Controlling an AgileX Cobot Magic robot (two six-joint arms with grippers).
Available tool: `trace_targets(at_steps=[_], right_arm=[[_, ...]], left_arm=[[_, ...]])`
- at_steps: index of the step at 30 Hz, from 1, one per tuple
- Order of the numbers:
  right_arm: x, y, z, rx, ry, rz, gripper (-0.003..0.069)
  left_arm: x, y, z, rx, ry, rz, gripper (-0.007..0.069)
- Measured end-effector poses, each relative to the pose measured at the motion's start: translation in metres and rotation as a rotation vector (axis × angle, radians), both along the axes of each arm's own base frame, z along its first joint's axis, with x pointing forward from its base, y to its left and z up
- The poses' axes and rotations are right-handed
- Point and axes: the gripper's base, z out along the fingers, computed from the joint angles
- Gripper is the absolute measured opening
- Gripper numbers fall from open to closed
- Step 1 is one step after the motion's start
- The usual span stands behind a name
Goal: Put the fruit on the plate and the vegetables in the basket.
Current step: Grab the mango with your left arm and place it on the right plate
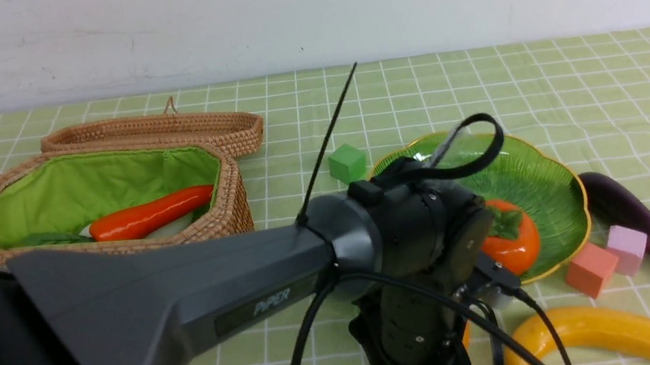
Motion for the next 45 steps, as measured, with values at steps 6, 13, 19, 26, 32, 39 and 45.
trace_targets(at_steps=[6, 13, 19, 26, 32, 39, 45], right_arm=[[-0.002, 0.002, 0.0, 0.012, 0.01, 0.03, 0.0192], [-0.002, 0.002, 0.0, 0.01, 0.009, 0.031, 0.0192], [-0.002, 0.004, 0.0, 0.022, 0.016, 0.038, 0.0193], [-0.008, 0.002, 0.006, 0.083, -0.036, 0.052, 0.0193], [-0.011, 0.005, 0.008, 0.127, -0.032, 0.071, 0.0193], [-0.013, 0.01, 0.01, 0.198, -0.017, 0.102, 0.0193], [-0.004, 0.004, 0.015, 0.168, -0.123, 0.016, 0.0193]], left_arm=[[0.0, 0.003, 0.001, 0.027, -0.006, 0.007, 0.0446], [-0.001, 0.005, 0.004, 0.042, 0.002, 0.01, 0.0446], [-0.009, 0.014, 0.037, 0.039, 0.003, 0.018, 0.0446], [-0.021, 0.03, 0.108, -0.118, -0.121, 0.054, 0.0446], [-0.026, 0.037, 0.128, -0.152, -0.156, 0.06, 0.0446], [-0.023, 0.041, 0.131, -0.12, -0.202, 0.049, 0.0446], [-0.014, 0.034, 0.136, -0.206, -0.312, 0.022, 0.0446]])
